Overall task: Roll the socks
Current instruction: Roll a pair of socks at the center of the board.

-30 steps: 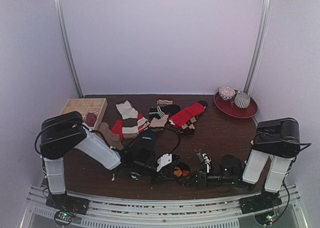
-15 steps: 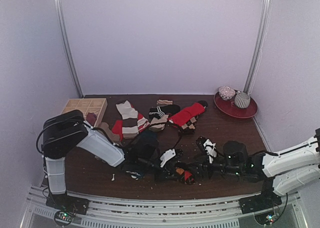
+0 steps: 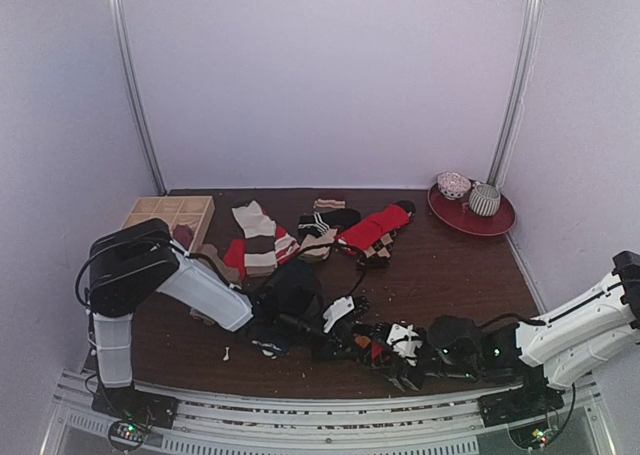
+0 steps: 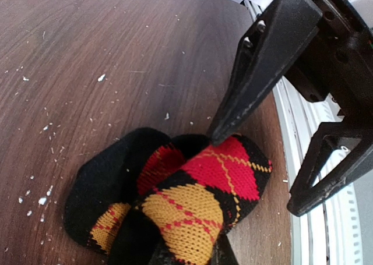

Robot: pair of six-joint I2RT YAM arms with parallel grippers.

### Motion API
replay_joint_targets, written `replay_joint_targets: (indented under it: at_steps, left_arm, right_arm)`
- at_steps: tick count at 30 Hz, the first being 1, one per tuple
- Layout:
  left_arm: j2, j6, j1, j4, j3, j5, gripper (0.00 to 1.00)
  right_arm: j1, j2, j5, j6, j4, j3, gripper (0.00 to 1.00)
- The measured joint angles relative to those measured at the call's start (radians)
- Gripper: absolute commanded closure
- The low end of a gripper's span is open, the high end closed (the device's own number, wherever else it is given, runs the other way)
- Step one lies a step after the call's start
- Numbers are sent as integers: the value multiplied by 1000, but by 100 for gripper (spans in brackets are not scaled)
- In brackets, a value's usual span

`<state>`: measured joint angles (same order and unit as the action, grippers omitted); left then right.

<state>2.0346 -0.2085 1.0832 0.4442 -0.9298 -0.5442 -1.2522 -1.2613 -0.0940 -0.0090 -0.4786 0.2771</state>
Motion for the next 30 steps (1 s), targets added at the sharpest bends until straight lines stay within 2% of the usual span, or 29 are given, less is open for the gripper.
replay_joint_targets:
  at_steps: [4, 6, 9, 11, 14, 16, 17, 20, 25, 27, 30]
  left_arm:
    - [0, 0, 0, 0, 0, -1, 100]
    - [0, 0, -1, 0, 0, -2, 100]
    - [1, 0, -1, 1, 0, -3, 100]
    - [1, 0, -1, 1, 0, -3, 100]
    - [1, 0, -3, 0, 0, -6, 100]
    - [0, 0, -3, -1, 0, -6, 99]
    - [-2, 0, -4, -2, 0, -3, 96]
    - [-16, 3, -4, -4, 2, 23, 74]
    - [-71, 27, 1, -68, 14, 145, 49]
    - [-100, 37, 5, -101, 27, 202, 40]
    - [-140, 60, 8, -126, 64, 270, 35]
  right_arm:
    - [0, -28, -19, -39, 6, 11, 36]
    - [0, -55, -25, -47, 7, 23, 41]
    - [0, -102, -34, -46, 13, 43, 63]
    - [0, -130, -44, -35, 16, 56, 73]
    - [-2, -143, -56, -21, 16, 65, 84]
    - [5, -143, -53, 3, 13, 65, 85]
    - [12, -143, -46, 18, 13, 65, 86]
    - [45, -153, 5, 85, -5, 64, 86]
    - [110, -212, 113, 235, -102, 59, 86]
    - [122, -235, 147, 294, -143, 55, 86]
    - [137, -274, 187, 385, -219, 37, 86]
